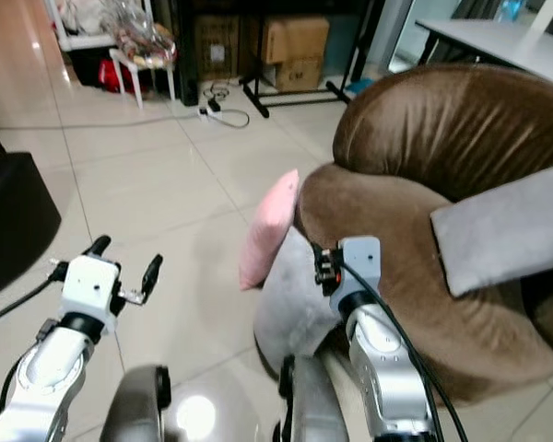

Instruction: Move the pillow to the sofa from floor

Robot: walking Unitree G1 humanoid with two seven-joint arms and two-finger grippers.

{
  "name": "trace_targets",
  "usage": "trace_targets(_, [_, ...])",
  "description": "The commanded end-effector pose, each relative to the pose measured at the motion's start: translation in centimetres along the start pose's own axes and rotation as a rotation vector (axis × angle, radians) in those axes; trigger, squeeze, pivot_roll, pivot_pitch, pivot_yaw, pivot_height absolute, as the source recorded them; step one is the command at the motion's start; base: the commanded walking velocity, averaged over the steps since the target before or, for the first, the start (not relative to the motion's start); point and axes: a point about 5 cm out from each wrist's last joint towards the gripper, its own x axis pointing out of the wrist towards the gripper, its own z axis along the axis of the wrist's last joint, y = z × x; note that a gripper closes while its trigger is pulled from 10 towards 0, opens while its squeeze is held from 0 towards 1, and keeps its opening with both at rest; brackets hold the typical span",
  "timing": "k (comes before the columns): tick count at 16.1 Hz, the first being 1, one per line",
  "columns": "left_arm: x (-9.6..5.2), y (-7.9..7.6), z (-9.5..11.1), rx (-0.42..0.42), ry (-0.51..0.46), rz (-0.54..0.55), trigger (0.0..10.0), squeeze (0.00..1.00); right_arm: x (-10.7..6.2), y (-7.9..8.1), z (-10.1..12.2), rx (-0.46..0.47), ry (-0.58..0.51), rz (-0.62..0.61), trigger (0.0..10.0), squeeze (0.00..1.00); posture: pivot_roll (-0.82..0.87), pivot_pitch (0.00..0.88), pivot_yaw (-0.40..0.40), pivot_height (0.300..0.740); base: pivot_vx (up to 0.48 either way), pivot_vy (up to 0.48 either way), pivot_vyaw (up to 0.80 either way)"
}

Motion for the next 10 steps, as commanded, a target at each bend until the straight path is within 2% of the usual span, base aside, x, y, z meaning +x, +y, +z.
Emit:
trace_targets(1, [0.08,-0.16,0.41,-0.011,-0.017,0.004,10.0,0.0,-0.02,-0.24,0.22,-0.011,-0.004,0.0,10.0,0.0,0.0,0.0,-0.096,0.518,0.0,0.0,0.0])
trace_targets(6, [-0.01,-0.22,0.48,-0.028,-0.028,-0.001,10.0,0.0,0.08,-0.36,0.26,-0.051,0.006,0.006,10.0,0.0,0.0,0.0,-0.102,0.518,0.0,0.0,0.0])
trace_targets(7, [-0.06,-0.23,0.49,-0.031,-0.031,-0.002,10.0,0.0,0.1,-0.22,0.22,-0.079,0.012,0.018,10.0,0.0,0.0,0.0,-0.105,0.518,0.296,0.0,0.0])
trace_targets(10, [-0.16,-0.26,0.46,-0.036,-0.029,-0.002,10.0,0.0,0.13,0.0,0.07,-0.096,0.02,0.034,10.0,0.0,0.0,0.0,-0.108,0.518,0.307,0.0,0.72])
